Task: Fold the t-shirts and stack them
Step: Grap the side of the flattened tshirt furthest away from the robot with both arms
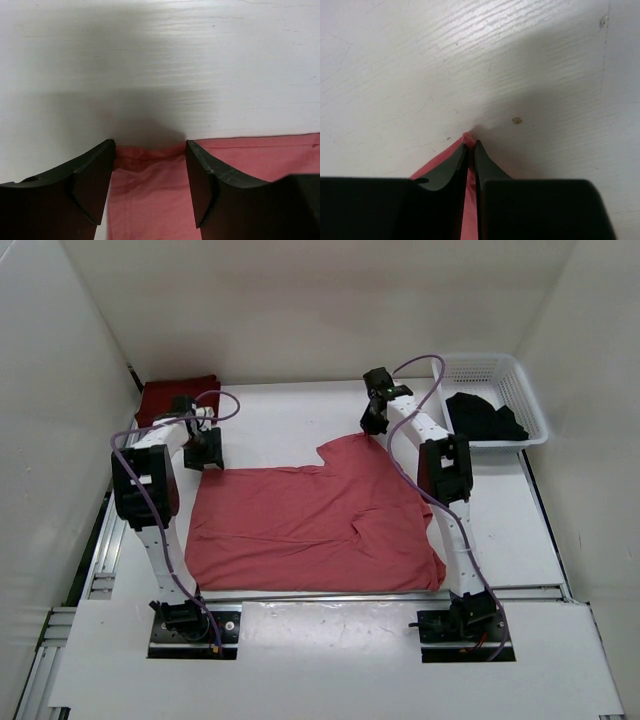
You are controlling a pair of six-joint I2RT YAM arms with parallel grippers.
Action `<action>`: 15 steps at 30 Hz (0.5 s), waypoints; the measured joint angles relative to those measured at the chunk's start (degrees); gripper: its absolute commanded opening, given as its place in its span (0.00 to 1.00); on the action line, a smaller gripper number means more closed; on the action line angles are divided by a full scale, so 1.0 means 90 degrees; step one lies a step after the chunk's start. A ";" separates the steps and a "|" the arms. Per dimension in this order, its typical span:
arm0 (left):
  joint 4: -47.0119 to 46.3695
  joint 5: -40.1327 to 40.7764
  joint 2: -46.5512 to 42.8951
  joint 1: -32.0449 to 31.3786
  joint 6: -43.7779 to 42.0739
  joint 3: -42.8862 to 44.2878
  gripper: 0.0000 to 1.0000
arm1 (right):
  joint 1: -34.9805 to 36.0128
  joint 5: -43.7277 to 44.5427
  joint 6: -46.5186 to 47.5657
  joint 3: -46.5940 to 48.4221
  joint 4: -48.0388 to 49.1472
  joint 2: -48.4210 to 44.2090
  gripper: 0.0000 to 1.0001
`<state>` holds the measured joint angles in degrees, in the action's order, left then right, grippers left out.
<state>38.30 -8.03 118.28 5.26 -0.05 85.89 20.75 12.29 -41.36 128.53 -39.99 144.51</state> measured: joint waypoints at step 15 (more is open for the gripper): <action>-0.0129 0.0386 -0.0359 -0.0155 0.0005 -0.0556 0.10 | 0.0000 -0.0163 0.0338 -0.1251 0.0056 -0.1042 0.00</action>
<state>37.15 -4.56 115.04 3.86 -0.01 80.88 20.75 10.83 -38.33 117.27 -39.48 135.13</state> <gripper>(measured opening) 0.130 0.008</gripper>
